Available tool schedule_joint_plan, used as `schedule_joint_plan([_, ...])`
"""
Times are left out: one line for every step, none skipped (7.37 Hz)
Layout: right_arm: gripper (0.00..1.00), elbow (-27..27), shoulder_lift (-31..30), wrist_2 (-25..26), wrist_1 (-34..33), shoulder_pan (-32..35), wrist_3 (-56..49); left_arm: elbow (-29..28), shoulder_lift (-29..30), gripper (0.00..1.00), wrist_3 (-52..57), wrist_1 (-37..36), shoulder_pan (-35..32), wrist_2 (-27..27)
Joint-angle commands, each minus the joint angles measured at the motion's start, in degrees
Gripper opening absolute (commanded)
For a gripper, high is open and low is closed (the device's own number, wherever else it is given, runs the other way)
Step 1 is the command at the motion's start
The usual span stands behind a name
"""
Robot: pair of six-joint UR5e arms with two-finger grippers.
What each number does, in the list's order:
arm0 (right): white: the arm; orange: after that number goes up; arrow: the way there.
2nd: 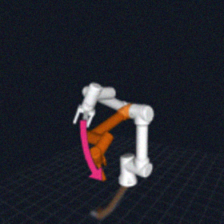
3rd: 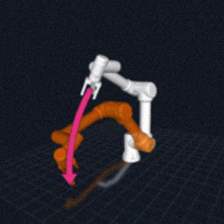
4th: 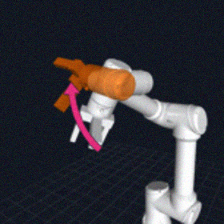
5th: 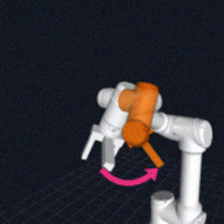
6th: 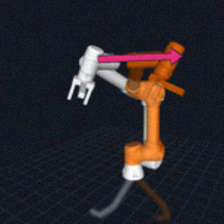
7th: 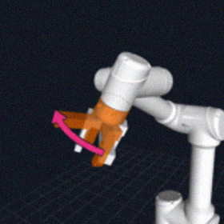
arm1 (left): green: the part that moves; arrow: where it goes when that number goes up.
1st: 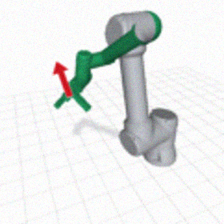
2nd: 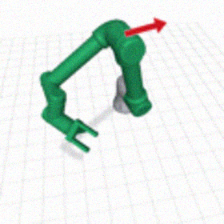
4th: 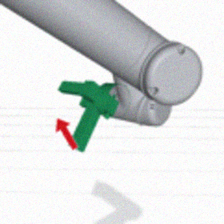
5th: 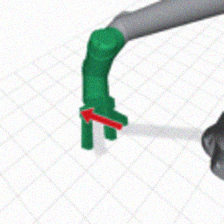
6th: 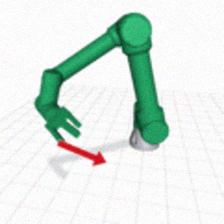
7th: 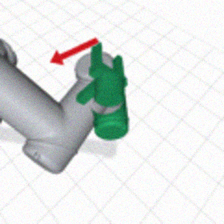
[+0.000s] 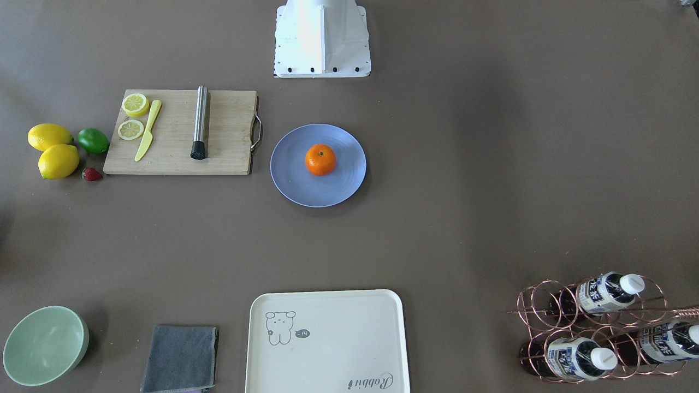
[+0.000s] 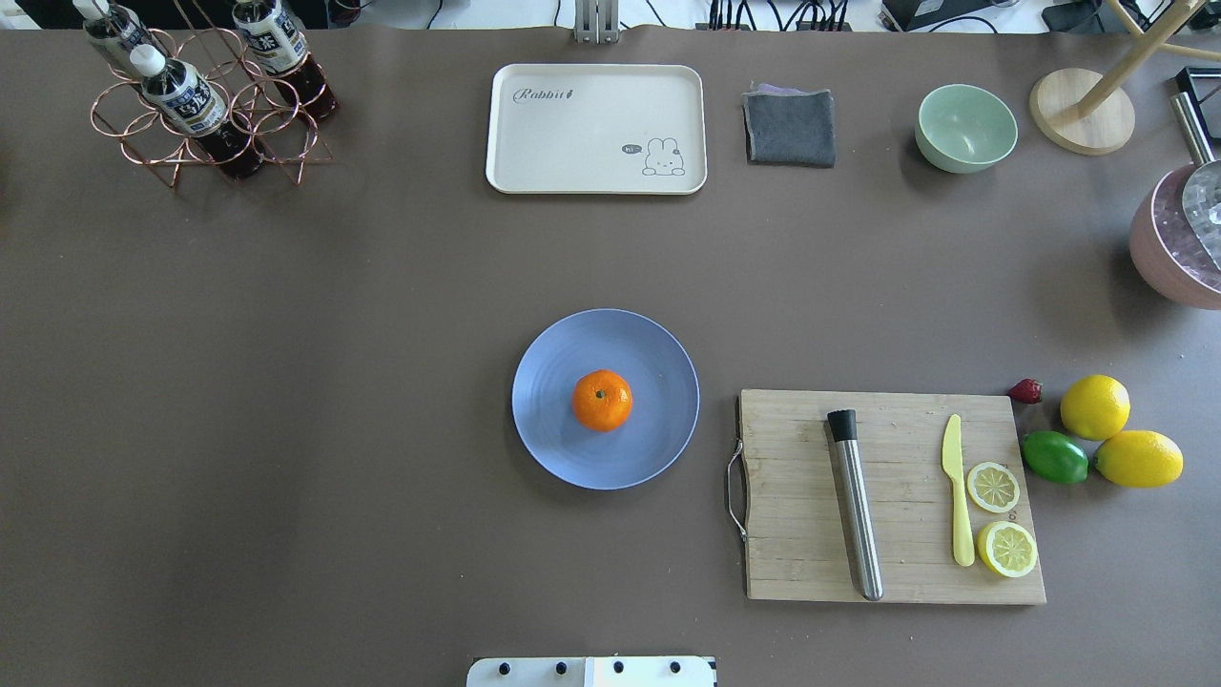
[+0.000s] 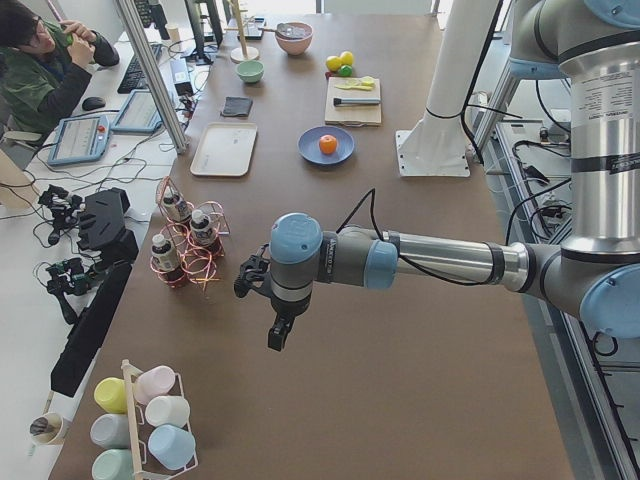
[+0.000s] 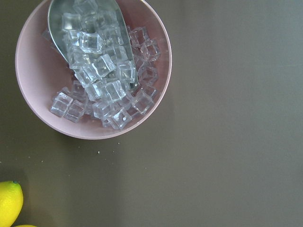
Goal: Pick orange to plate
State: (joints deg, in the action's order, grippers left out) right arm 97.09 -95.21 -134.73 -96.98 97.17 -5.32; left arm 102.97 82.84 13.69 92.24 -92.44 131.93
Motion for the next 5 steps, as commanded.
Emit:
schedule_joint_plan([1.00,0.29,0.12,-0.01,0.03,0.03,0.05,-0.05,0.04,0.98,-0.07,0.48,-0.02,0.00])
schedule_joint_plan([1.00,0.38,0.12,0.08,0.12,-0.05,-0.04,-0.49,0.13,0.98,0.02,0.48,-0.02,0.00])
schedule_joint_plan([1.00,0.38,0.12,-0.01,0.04,0.03,-0.04,-0.40,0.13,0.98,0.02,0.48,-0.02,0.00])
schedule_joint_plan([1.00,0.47,0.20,-0.10,0.03,0.03,-0.04,-0.49,0.13,0.98,0.11,0.48,-0.02,0.00])
schedule_joint_plan([1.00,0.47,0.20,-0.10,0.03,0.03,-0.04,-0.58,0.13,0.98,0.11,0.57,-0.02,-0.09])
